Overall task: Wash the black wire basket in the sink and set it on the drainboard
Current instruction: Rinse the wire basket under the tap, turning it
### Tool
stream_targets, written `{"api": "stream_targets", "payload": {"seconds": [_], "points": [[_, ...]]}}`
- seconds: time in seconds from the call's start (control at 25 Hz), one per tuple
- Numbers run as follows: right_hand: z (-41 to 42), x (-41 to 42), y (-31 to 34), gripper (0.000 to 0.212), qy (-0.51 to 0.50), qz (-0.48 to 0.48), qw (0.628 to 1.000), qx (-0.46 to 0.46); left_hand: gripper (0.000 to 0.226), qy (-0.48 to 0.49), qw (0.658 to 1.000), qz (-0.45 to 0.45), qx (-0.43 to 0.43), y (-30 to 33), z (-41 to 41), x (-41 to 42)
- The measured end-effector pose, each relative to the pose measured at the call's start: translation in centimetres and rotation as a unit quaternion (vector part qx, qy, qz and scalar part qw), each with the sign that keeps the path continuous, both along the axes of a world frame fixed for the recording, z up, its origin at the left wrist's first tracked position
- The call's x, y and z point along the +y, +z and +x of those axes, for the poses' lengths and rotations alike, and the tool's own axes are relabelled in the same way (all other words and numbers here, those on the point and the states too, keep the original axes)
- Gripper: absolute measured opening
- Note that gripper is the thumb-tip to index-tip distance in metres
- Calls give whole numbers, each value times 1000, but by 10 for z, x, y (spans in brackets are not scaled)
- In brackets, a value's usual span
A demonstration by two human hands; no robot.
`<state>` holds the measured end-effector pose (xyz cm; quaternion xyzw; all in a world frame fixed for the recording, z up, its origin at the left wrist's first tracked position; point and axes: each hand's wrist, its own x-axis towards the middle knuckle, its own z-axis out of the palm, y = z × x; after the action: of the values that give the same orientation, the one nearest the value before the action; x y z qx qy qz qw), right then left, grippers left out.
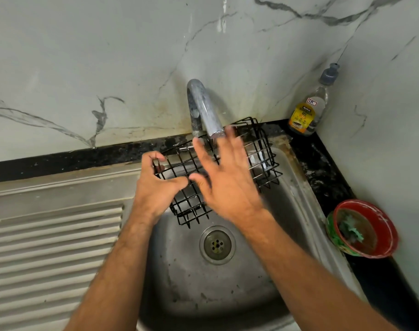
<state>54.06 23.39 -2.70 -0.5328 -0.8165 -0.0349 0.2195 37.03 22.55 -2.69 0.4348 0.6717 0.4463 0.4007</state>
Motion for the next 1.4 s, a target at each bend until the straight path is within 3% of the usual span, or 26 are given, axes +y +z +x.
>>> {"api": "stream_targets", "payload": {"seconds": [0.12, 0.16, 0.32, 0.36, 0.4, 0.52, 0.6, 0.72, 0.84, 0.96, 1.04, 1.12, 1.28, 1.4], "points": [[-1, -14, -13, 65, 137, 26, 987, -83, 54, 25, 997, -9, -71, -3, -5, -6], [8, -12, -16, 65, 139, 35, 986, -90, 53, 38, 996, -21, -81, -4, -6, -7], [40, 4, -16, 78, -89, -64, 994, -8, 53, 69, 992, -45, -94, -4, -9, -10], [36, 1, -16, 80, -103, -78, 992, -5, 54, 72, 992, -45, -96, -5, -9, -11], [27, -4, -17, 80, -79, -74, 994, -3, 54, 79, 991, -49, -99, -7, -9, -12], [3, -30, -26, 63, 118, 8, 993, 6, 54, 95, 988, -60, -110, -7, -12, -17], [7, -36, -34, 48, 165, 54, 984, 45, 55, 98, 987, -75, -103, -4, -13, -21], [21, -42, -36, 53, 28, 43, 992, 113, 58, 66, 991, -71, -92, -1, -9, -27], [22, -45, -35, 69, -105, 1, 990, 90, 61, 41, 994, -43, -93, 1, 1, -27], [-3, -55, -42, 68, 46, 42, 998, 5, 58, 51, 993, -16, -105, 1, 2, -27], [1, -54, -48, 62, 159, 95, 982, -32, 59, 44, 993, 0, -105, -3, -3, -27], [22, -45, -53, 64, 113, 112, 987, -29, 65, 34, 995, 18, -95, -7, -8, -28], [54, -28, -55, 82, -132, 29, 990, 37, 67, 65, 993, 24, -93, -13, -7, -28], [31, -33, -55, 87, -79, 4, 997, 2, 60, 92, 989, 17, -115, -15, -3, -29]]}}
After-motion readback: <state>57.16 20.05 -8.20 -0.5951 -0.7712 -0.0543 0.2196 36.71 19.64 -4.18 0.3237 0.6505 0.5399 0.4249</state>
